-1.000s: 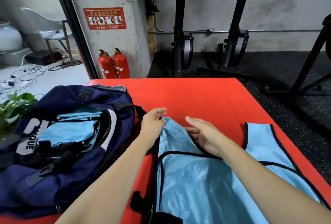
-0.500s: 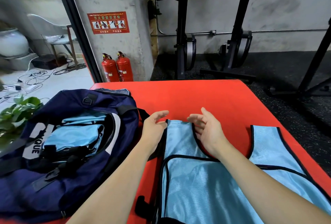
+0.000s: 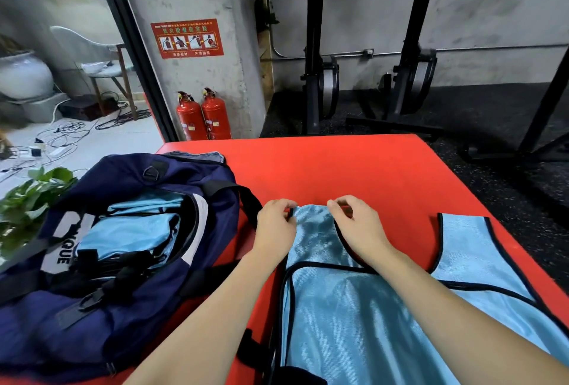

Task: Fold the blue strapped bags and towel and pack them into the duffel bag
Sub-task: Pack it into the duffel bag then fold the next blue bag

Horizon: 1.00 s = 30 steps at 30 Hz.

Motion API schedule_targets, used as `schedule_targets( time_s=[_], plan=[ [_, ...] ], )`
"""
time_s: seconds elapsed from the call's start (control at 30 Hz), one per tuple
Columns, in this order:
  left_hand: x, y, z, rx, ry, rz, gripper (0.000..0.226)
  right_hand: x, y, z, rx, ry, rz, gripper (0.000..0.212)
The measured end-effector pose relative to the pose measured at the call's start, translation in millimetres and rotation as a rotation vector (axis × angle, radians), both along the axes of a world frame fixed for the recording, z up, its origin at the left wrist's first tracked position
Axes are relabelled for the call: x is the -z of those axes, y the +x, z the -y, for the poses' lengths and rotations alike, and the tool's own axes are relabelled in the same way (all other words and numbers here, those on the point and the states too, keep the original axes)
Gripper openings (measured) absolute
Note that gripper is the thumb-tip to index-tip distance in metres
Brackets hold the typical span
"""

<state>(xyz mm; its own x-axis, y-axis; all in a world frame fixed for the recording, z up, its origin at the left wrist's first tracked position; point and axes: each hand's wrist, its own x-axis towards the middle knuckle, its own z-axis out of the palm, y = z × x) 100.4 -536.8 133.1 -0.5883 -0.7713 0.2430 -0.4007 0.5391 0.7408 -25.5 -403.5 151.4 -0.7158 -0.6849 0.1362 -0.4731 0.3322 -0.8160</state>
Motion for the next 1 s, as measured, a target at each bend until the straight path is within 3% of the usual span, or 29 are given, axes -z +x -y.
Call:
schedule_targets(
  time_s=[0.1,0.2,0.3,0.5,0.7,0.87,1.0],
  plan=[
    [3.6,0.6,-4.6,0.081,-0.355,0.17,0.033,9.4,-6.6,-13.4,-0.055,0.121,-0.343,0.02],
    [4.1,0.2,-11.4,0.219,-0.51,0.38,0.039,10.6,-7.2,-35.7,-0.1,0.195,-0.41,0.018],
    [2.5,1.9,-13.9,0.242,-0.437,0.579,0.047,10.1,-8.6,-68.6,-0.099,0.229,-0.387,0.018],
    [-16.2,16.5,-31.0,0.239,-0.366,0.427,0.047,1.4,-9.9,-122.8,-0.159,0.326,-0.402,0.02],
    [-26.0,47.7,-71.1,0.488,-0.299,0.427,0.058,-20.7,-26.5,-190.4,-0.154,0.405,-0.409,0.025],
    [-36.5,58.9,-82.7,0.455,-0.19,0.568,0.08,-29.2,-43.2,-250.7,-0.065,0.538,-0.367,0.049],
    [-40.2,67.1,-75.1,0.382,-0.116,0.62,0.08,-25.1,-49.8,-281.4,-0.025,0.6,-0.277,0.064]
  ],
)
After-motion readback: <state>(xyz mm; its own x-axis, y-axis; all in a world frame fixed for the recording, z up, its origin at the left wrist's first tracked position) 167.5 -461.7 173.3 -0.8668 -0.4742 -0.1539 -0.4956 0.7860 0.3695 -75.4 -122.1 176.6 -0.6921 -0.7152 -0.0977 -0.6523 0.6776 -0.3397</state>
